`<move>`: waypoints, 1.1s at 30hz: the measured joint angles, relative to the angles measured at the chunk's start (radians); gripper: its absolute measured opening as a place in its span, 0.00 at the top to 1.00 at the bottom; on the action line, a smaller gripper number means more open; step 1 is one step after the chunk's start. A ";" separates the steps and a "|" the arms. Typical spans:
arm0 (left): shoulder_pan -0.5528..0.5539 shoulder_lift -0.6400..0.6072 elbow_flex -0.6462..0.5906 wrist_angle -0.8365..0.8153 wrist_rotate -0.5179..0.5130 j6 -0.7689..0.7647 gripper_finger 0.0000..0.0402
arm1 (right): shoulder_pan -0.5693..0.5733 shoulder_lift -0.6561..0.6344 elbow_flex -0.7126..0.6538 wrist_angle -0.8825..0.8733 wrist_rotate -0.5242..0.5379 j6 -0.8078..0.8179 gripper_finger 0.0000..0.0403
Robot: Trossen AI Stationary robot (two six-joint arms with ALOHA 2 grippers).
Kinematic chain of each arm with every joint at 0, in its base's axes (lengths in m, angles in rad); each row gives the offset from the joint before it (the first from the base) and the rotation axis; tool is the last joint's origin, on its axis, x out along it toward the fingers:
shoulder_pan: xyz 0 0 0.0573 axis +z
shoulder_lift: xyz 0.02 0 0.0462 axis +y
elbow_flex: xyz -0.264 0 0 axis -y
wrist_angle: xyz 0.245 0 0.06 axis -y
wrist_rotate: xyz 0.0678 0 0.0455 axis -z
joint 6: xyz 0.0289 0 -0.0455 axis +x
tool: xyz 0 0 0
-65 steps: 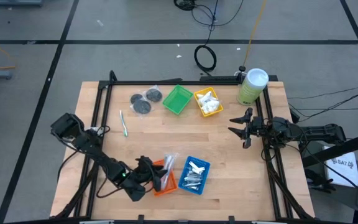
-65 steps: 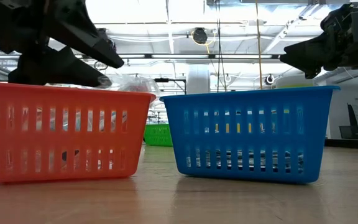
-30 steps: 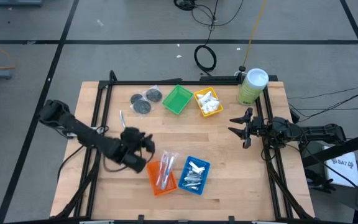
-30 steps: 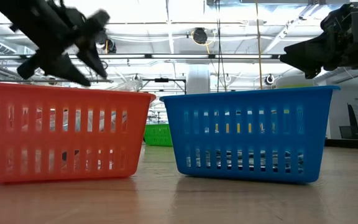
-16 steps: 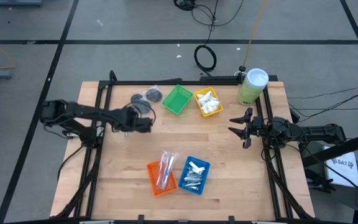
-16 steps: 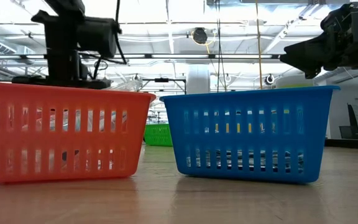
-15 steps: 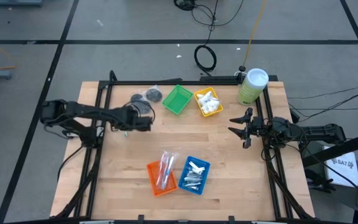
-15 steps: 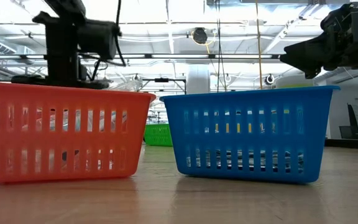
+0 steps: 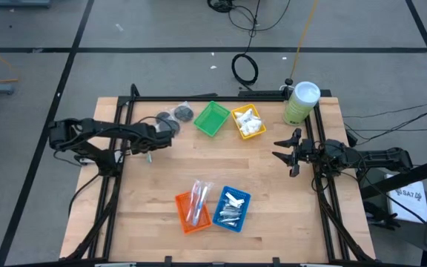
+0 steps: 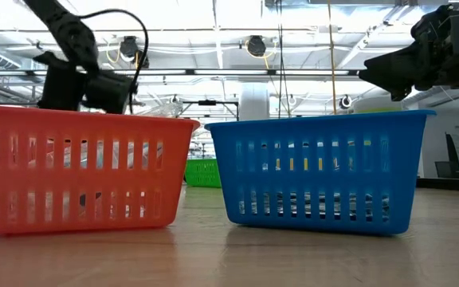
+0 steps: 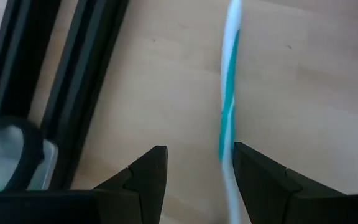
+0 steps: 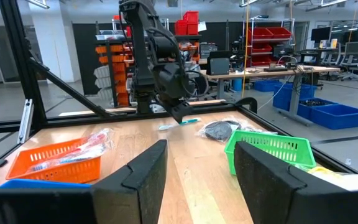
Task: Pick & Place Travel size toiletries
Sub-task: Put the green toothbrush into the orange bin
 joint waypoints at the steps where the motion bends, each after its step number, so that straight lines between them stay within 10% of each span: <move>1: 0.008 0.000 -0.013 0.013 -0.008 0.000 0.55 | 0.000 0.000 0.000 0.000 0.000 0.000 0.56; 15: 0.057 -0.003 -0.090 0.205 -0.056 0.093 0.57 | 0.000 0.000 0.000 0.000 0.000 0.000 0.56; 26: 0.056 -0.001 -0.092 0.280 -0.074 0.169 0.95 | 0.000 0.000 0.000 0.000 0.000 0.000 0.56; 33: 0.018 -0.029 -0.097 0.291 -0.119 0.204 0.96 | 0.000 0.000 0.000 0.000 0.000 0.000 0.57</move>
